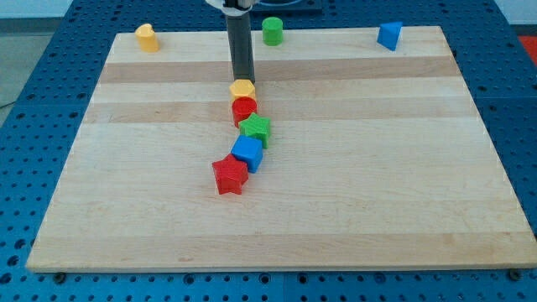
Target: Slide the blue triangle towards the bottom center
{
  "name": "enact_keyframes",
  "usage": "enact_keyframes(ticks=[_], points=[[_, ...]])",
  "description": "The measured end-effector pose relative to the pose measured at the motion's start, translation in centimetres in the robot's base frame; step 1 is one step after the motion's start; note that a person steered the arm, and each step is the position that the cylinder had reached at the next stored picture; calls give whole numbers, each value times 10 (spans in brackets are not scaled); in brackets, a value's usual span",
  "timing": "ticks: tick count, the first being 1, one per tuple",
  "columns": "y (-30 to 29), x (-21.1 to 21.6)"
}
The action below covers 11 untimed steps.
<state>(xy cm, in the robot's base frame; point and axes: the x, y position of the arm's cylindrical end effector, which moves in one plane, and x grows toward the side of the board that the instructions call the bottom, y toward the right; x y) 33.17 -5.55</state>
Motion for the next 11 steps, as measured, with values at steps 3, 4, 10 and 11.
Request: enact_keyframes(ticks=[3, 4, 10, 11], points=[[47, -92], [121, -96], [307, -35], [322, -81]])
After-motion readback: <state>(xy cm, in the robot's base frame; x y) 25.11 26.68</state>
